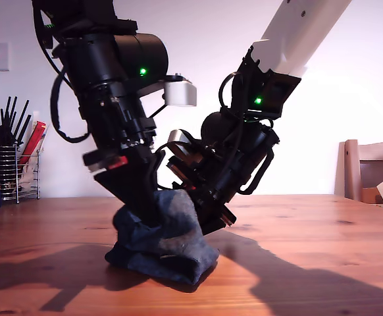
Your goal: Fold the socks in front of you. After folding them, place them to the right side.
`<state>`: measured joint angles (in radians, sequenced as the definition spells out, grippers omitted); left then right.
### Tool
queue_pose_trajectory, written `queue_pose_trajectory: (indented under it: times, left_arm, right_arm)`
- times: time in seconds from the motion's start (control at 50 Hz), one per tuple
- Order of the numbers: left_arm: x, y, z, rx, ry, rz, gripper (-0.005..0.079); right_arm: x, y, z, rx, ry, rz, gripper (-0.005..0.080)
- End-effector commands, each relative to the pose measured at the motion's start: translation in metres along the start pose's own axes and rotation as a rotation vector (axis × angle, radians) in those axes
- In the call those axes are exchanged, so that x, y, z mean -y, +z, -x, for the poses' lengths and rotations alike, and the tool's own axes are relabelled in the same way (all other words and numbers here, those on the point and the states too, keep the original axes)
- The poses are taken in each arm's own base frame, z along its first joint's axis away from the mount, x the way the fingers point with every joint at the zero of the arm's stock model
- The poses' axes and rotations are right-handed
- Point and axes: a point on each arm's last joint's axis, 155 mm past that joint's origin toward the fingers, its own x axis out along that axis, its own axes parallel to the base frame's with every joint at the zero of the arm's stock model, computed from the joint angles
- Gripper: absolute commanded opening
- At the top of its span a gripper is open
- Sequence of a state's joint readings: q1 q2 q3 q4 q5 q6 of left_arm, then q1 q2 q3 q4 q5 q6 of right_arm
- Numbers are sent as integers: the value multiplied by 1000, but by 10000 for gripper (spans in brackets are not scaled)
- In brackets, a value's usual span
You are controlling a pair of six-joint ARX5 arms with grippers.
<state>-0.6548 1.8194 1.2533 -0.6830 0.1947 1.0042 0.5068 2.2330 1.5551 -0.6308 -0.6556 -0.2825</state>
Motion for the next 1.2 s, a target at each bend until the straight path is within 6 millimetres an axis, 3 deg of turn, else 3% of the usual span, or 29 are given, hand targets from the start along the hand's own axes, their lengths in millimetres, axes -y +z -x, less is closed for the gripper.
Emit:
queue_pose_trajectory:
  times: [0.0,0.44,0.64,0.84,1.04,1.18]
  left_arm:
    - [8,-7,-17,-19,-44,11,-21]
    - [0,-32,-41,-40,-68,47,-21]
    - [2,-41,-51,-49,-96,69,-21]
    - [7,-46,-64,-58,-121,73,-21]
    - [3,-44,-64,-49,-108,69,-21]
    - [0,-46,-64,-46,-99,39,-21]
  right_arm:
    - [15,-39,-24,-106,-15,-53,-10]
    - [9,-54,-22,-162,6,-25,-10]
    - [19,-53,-18,-170,-42,-30,-10]
    - [13,-61,-7,-215,-22,-62,-4]
    - [8,-44,16,-185,-29,-17,76]
    - [1,-52,33,-223,-9,4,113]
